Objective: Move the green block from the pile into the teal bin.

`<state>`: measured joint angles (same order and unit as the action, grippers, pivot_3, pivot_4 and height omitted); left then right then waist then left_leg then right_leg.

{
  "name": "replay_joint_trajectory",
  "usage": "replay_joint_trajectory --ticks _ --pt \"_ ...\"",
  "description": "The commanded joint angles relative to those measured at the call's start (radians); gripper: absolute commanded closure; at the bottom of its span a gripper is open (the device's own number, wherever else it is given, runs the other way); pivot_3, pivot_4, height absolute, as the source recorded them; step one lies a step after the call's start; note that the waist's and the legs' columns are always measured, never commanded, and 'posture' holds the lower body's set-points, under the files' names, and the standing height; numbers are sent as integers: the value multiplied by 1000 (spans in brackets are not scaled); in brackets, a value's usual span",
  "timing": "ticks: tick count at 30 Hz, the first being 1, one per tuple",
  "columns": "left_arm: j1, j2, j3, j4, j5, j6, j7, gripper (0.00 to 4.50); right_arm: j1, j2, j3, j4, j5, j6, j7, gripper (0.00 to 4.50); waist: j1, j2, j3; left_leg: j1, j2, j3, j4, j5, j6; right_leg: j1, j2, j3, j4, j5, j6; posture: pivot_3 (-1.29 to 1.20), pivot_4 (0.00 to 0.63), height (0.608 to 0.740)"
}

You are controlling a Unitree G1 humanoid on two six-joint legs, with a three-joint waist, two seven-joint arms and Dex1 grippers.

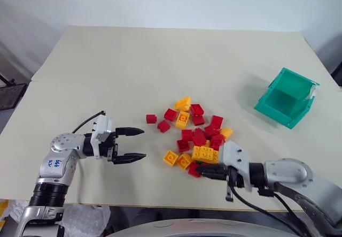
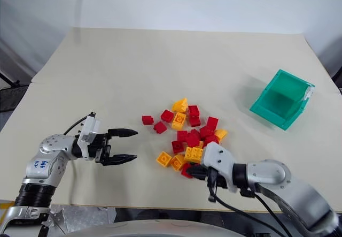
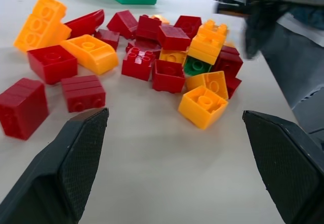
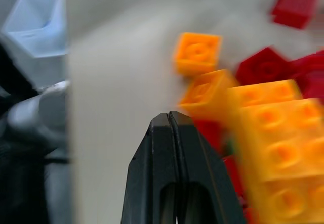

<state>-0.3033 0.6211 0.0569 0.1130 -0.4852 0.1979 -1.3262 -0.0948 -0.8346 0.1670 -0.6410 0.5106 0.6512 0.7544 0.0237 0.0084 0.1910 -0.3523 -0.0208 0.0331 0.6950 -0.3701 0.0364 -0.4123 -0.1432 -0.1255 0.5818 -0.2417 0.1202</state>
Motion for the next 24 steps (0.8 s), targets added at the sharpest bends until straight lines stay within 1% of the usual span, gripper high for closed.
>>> replay_joint_trajectory --ticks 1,4,8,14,17,20,22,24 --pt "-6 -13 1 -44 -17 -3 10 0 -37 47 -18 98 -69 -83 -18 4476 2 0 0 0 0 0 2 0 0 0 0 0 1 0 0 0 150 740" --pt "-10 -26 -1 -42 -10 -3 26 0 -81 110 -71 171 -80 -95 -67 4476 1 0 0 0 0 0 4 -1 0 0 0 1 3 0 0 0 150 740" --pt "-14 -53 -11 -40 0 -18 43 0 -96 114 -122 240 -150 -127 -108 4476 2 0 0 0 0 0 4 -1 0 0 -1 2 4 0 0 0 150 740" --pt "-21 -67 -17 -23 4 -36 47 0 -47 77 -237 142 -103 -100 -74 4476 1 0 0 -1 0 1 3 -1 1 -1 0 2 3 0 0 0 150 740" --pt "-30 -72 -25 0 5 -48 34 0 30 -19 -372 23 14 9 10 4476 5 2 1 -1 0 1 3 -1 1 -1 0 2 3 0 0 0 150 740" --pt "-40 -75 -30 22 6 -60 26 0 102 -111 -460 -35 78 72 82 3915 5 1 1 -1 0 1 4 -2 3 0 0 2 3 0 0 0 150 740" --pt "-49 -79 -32 37 8 -69 21 0 151 -159 -520 -71 100 100 113 3249 4 1 0 0 0 1 4 -3 4 0 0 3 2 1 1 0 150 740" --pt "-61 -84 -33 57 10 -81 14 0 209 -206 -610 -114 127 143 155 2588 5 1 1 0 0 1 4 -3 4 0 -1 4 2 1 1 0 150 740"
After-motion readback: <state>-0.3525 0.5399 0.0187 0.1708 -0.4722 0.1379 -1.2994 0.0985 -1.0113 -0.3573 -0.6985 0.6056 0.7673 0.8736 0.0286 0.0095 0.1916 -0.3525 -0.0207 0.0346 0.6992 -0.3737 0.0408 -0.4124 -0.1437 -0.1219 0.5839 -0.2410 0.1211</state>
